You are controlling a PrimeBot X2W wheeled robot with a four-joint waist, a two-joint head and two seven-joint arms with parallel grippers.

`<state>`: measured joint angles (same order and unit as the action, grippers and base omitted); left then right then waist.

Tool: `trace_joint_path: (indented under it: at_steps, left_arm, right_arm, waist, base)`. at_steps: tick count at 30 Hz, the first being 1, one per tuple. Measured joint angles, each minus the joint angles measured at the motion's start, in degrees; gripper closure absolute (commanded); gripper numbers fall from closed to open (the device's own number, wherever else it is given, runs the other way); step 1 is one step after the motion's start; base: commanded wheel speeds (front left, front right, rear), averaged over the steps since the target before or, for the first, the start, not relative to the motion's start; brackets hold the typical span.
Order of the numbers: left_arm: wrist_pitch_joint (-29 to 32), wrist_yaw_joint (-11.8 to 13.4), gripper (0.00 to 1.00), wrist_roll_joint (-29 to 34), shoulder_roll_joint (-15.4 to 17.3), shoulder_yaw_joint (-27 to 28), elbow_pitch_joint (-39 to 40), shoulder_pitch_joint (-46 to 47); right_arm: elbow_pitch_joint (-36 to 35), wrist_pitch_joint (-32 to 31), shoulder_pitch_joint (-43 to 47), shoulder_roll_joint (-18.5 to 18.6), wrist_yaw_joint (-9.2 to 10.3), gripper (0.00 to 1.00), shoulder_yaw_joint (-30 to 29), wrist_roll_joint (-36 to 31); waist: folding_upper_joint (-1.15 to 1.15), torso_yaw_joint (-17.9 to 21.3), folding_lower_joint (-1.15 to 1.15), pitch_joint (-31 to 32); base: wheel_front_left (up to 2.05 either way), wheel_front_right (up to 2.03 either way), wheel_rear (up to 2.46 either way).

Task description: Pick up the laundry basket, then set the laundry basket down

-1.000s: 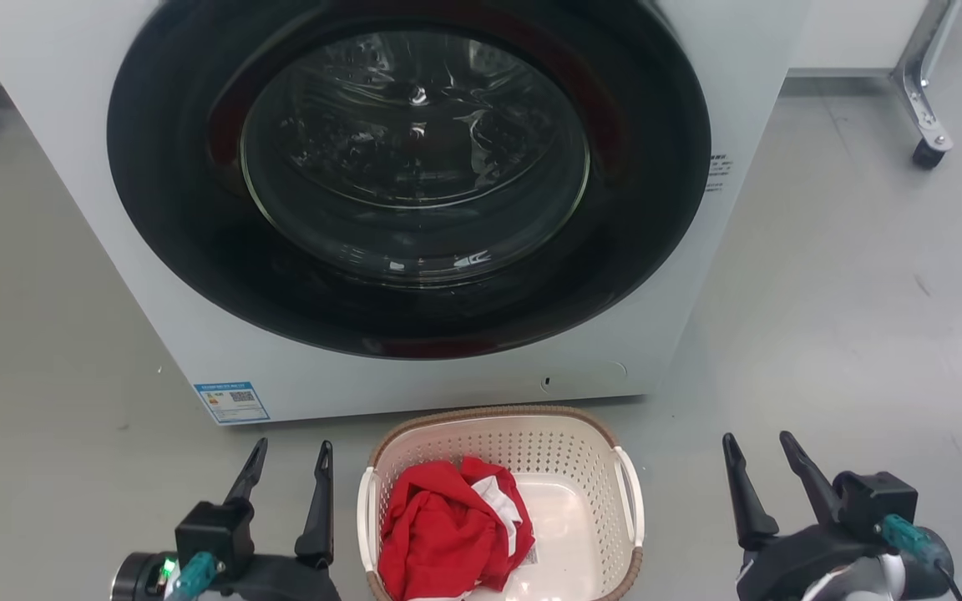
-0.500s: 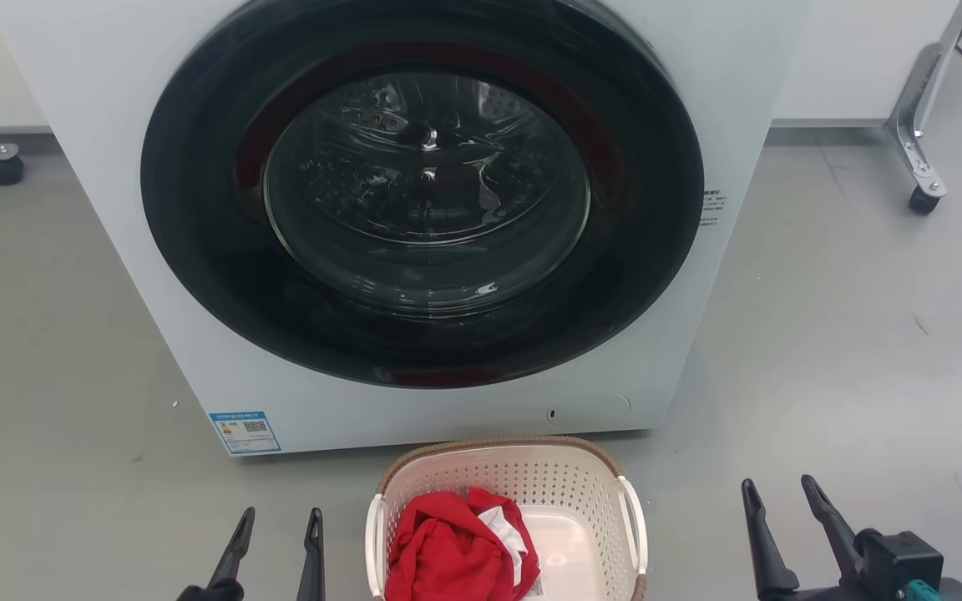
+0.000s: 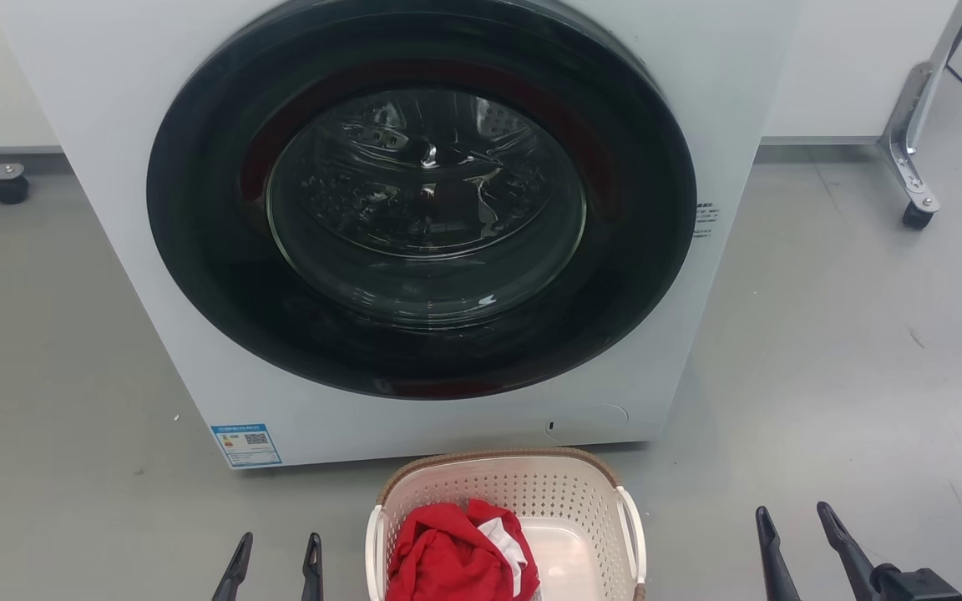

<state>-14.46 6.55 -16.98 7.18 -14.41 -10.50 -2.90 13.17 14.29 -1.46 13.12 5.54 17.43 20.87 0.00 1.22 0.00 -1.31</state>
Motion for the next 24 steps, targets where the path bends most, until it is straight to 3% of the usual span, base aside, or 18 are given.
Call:
trace_joint_path:
  at_steps: [24]
  left_arm:
    - [2.47, 0.49, 0.00, 0.63, -0.54, 0.75, 1.74, -1.12]
  right_arm:
    - [-3.13, -0.67, 2.27, 0.99, 0.59, 0.00, 0.18, -2.87]
  waist:
    - [0.00, 0.08, 0.01, 0.78]
  base:
    - [0.00, 0.00, 0.00]
